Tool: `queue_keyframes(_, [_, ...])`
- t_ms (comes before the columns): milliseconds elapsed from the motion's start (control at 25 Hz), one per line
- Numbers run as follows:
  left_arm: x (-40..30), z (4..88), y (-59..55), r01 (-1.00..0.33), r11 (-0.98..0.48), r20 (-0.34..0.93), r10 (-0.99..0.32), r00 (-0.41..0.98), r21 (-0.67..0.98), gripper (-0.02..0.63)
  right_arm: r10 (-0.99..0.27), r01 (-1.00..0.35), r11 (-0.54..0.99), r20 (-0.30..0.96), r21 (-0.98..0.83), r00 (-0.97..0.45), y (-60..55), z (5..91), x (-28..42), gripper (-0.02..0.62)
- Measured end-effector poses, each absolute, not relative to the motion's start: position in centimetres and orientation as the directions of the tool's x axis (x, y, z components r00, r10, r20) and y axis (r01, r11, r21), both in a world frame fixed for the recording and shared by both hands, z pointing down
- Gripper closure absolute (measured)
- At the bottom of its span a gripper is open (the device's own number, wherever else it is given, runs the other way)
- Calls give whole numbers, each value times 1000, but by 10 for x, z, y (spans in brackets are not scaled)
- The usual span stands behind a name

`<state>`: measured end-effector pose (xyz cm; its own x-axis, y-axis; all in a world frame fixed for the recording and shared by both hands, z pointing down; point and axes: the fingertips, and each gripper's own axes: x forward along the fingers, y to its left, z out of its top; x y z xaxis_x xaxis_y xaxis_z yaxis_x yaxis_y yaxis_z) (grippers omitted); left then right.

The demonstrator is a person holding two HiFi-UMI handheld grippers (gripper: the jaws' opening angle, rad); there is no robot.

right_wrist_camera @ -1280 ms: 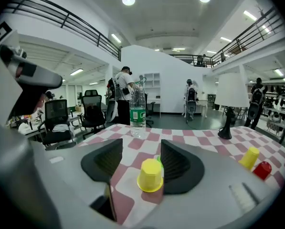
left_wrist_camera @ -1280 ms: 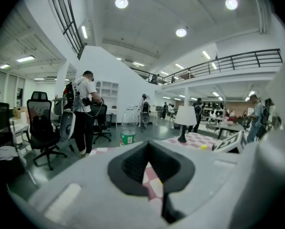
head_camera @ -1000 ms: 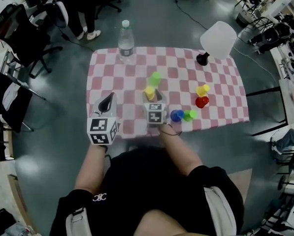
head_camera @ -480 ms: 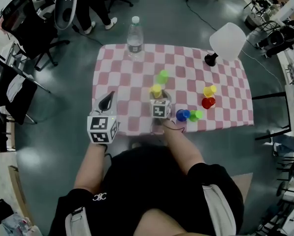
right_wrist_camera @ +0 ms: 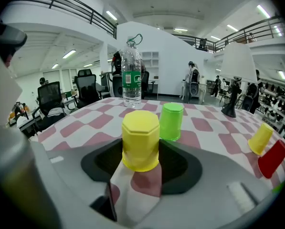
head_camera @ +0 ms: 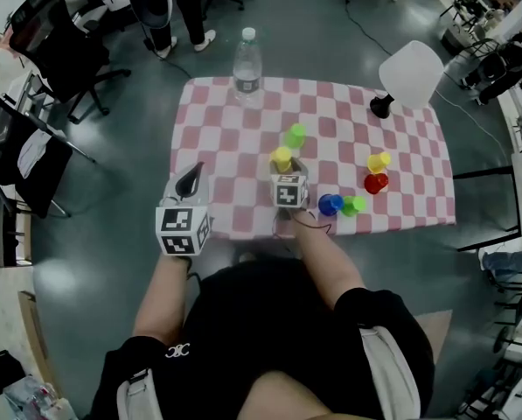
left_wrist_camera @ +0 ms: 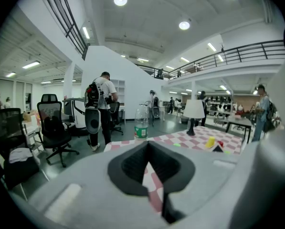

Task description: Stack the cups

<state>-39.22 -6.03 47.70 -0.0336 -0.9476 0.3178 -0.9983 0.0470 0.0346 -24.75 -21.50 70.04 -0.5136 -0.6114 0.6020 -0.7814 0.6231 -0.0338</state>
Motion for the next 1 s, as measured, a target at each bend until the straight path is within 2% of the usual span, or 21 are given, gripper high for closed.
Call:
queue_keyframes(480, [-370,470,-76,-998,-2,277,-961,21,68,607,-636,-751,654,473,-91,-610,-200,603,-251,362])
queue_keyframes(1000, [-288,463,-116,-982,-167,244,-952,184,89,607,-767,-830,552,339,-83,-544,-207,513,-169,362])
